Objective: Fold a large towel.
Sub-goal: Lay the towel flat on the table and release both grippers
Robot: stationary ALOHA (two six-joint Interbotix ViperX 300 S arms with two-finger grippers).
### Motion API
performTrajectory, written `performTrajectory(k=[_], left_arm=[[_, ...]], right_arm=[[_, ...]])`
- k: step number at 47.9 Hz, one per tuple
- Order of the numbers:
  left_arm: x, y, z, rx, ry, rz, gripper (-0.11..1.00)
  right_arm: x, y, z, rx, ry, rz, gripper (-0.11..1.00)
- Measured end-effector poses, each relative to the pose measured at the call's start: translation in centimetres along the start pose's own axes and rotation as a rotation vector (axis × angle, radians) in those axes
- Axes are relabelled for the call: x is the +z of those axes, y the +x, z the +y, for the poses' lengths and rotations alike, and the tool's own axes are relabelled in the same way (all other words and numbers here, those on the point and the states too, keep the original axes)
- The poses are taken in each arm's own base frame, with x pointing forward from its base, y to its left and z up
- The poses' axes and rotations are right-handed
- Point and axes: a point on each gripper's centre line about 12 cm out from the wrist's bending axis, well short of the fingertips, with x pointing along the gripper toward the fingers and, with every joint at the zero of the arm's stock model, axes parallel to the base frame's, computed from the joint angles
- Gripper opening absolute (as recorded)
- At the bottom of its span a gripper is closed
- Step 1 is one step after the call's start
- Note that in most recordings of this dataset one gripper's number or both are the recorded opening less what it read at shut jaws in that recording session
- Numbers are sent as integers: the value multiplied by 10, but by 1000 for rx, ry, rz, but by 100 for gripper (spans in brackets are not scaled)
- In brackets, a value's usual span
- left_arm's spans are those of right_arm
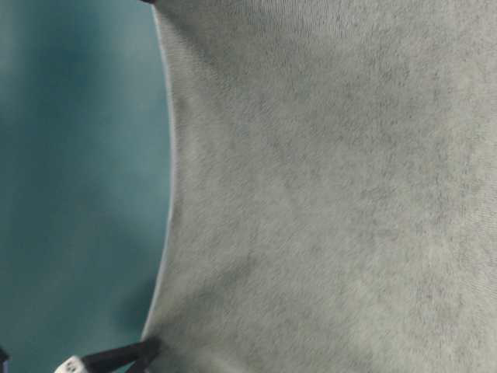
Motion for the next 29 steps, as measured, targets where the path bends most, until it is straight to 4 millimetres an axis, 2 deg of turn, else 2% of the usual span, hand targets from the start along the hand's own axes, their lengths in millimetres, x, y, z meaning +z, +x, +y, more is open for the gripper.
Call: performTrajectory(k=[6,11,16,21,29], left_arm=[[-19,5,-17,-42,18,54,0],[-46,5,-46,-110,52,101,1],[-79,3,-76,-185,85,138,1],[-114,4,-101,-246,96,168,1],[-158,10,-134,-331,82,182,0]], right_arm=[[-8,-5,11,39,-17,12,3],[-26,-17,27,102,-41,44,3],[-56,-31,48,198,-75,106,3],[-94,-45,70,312,-114,198,3],[-145,-51,93,437,-154,322,3]])
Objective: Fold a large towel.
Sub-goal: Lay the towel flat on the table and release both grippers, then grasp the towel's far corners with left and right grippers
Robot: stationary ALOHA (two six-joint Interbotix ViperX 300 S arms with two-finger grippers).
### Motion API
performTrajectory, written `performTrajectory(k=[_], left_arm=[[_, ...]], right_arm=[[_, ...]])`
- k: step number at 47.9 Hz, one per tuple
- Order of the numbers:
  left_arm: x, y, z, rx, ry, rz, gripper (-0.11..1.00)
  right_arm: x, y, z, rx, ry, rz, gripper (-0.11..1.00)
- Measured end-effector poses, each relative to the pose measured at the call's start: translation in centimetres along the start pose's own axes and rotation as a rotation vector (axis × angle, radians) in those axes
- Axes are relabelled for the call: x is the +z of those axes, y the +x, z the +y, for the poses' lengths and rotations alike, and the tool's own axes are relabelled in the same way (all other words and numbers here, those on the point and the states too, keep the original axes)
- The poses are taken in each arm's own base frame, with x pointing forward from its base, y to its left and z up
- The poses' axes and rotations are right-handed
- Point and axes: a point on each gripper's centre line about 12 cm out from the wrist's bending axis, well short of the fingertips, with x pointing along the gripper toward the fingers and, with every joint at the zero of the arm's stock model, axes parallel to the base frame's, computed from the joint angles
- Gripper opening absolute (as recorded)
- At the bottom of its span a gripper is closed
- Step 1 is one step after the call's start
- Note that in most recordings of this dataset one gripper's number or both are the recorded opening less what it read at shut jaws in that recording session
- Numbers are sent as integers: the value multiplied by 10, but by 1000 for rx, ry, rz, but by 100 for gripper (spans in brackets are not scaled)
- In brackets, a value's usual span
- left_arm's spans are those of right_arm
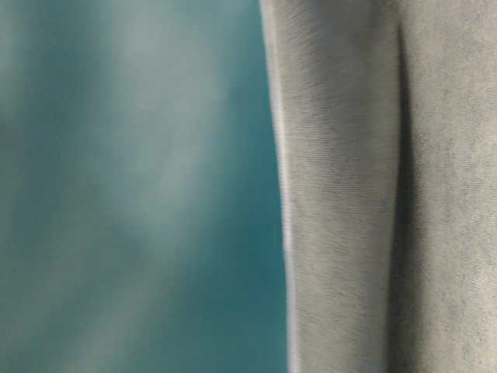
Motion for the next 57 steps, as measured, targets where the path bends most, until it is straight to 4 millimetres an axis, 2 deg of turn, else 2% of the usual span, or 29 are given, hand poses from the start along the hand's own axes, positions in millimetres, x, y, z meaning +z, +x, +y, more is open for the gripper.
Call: performTrajectory(k=[4,9,18,33,41,42,48,53,57], left_arm=[[-14,12,-15,-43,-8,5,0],[-22,19,-26,-74,-32,8,1],[-33,23,-42,-110,-57,38,1],[-48,22,-75,-191,-28,74,1],[-51,27,-78,-192,-13,85,3],[-51,28,-78,-189,-11,88,5],[-54,37,-73,-163,-18,114,32],[-50,38,-76,-166,-14,108,62],[-43,35,-78,-175,-5,91,75]], right_arm=[[-20,12,10,59,12,52,3],[-41,25,21,122,60,113,3],[-62,32,34,183,90,178,3],[-75,25,61,285,110,218,3],[-76,31,64,286,110,220,3],[-77,32,64,280,106,225,3],[-80,40,65,254,104,254,5],[-80,44,67,244,113,264,37],[-76,43,69,251,101,247,61]])
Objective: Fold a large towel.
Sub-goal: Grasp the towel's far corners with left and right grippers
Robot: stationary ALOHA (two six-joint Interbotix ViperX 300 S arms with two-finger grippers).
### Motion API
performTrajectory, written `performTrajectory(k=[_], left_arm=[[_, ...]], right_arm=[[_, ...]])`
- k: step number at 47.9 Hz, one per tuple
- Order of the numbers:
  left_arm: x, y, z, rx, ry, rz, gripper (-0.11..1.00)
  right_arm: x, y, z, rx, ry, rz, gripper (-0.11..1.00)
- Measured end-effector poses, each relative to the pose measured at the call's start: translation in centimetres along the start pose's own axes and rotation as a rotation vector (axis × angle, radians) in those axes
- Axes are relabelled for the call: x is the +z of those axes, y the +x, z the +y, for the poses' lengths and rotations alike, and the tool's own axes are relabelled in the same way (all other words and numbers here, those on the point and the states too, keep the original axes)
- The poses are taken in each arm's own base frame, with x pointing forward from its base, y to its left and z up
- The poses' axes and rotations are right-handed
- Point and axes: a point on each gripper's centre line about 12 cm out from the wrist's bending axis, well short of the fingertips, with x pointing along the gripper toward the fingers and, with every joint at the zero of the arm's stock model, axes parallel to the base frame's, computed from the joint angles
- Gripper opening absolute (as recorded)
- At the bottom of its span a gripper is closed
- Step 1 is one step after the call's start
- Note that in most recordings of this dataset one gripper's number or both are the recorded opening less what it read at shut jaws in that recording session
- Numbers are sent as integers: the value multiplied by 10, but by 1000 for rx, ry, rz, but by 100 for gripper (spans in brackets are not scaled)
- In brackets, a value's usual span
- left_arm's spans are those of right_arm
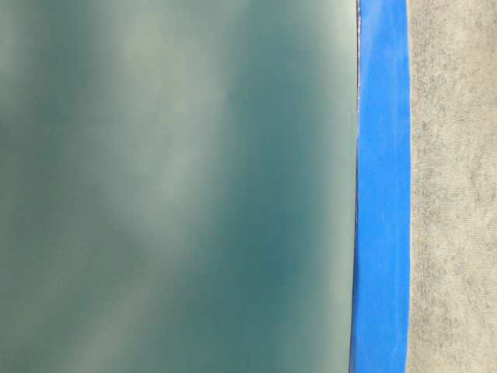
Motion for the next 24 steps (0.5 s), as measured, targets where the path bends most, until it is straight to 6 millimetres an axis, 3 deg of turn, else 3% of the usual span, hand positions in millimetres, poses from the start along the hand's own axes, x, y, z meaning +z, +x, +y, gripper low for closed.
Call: performTrajectory(k=[2,12,17,24], left_arm=[[3,-2,-2,-5,8,-10,75],[27,-31,-3,-29,134,-141,71],[41,-38,20,29,162,-202,71],[51,-36,66,160,156,-202,71]], right_arm=[[4,-3,1,4,-15,-19,67],[33,-42,5,2,-154,-205,63],[51,-54,-20,-101,-114,-291,63],[66,-46,-64,-276,-8,-281,63]])
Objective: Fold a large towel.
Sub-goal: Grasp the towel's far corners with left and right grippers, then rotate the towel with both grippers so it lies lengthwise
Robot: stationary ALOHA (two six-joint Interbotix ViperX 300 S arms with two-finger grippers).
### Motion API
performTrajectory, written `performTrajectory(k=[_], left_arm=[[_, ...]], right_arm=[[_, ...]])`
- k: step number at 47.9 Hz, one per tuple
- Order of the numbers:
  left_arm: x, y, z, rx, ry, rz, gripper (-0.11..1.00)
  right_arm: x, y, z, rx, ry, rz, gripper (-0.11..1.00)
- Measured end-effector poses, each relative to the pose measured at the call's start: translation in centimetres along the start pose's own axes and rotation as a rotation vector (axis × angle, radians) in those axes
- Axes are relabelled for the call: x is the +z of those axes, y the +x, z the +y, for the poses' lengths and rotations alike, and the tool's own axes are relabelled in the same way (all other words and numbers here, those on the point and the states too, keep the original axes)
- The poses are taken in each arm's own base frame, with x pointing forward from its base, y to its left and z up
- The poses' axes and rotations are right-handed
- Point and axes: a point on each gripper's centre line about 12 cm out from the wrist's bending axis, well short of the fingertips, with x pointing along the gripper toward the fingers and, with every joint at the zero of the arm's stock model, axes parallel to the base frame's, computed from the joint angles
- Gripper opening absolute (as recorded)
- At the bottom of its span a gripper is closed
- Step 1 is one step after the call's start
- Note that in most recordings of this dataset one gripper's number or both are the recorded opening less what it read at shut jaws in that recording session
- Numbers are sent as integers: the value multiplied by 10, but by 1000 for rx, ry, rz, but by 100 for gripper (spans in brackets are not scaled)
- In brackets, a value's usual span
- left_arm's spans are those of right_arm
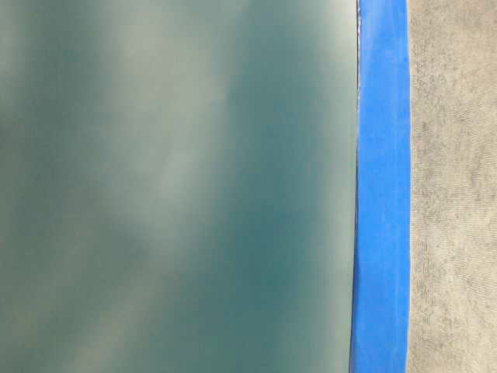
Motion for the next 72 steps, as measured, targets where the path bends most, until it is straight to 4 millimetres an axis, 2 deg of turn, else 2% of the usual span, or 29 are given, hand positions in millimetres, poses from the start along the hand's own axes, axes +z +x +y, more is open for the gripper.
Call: performTrajectory(k=[9,17,32,37,39,42,49,50,52,62,67,72], left_arm=[[-19,25,53,125,-6,118,71],[-37,49,76,157,53,198,71],[-45,64,98,201,25,193,71],[-51,68,102,205,12,216,66],[-53,70,102,203,10,227,64],[-53,70,102,201,9,236,56],[-54,71,102,192,6,273,14],[-54,71,102,190,3,282,9],[-54,71,102,189,1,289,2],[-44,69,103,184,-1,304,1],[-28,63,104,188,0,284,1],[-4,50,105,193,-1,253,1]], right_arm=[[-9,43,-36,-183,0,148,63],[-13,70,-53,-241,-14,220,63],[-14,83,-59,-247,-37,235,63],[-19,86,-60,-247,-34,251,62],[-21,86,-60,-244,-36,254,59],[-24,86,-60,-241,-36,257,48],[-26,86,-59,-233,-27,256,5],[-26,86,-60,-233,-26,254,2],[-25,85,-59,-231,-25,251,1],[-12,72,-58,-221,-17,179,1],[3,55,-57,-215,-7,97,1],[16,34,-57,-219,-6,23,1]])
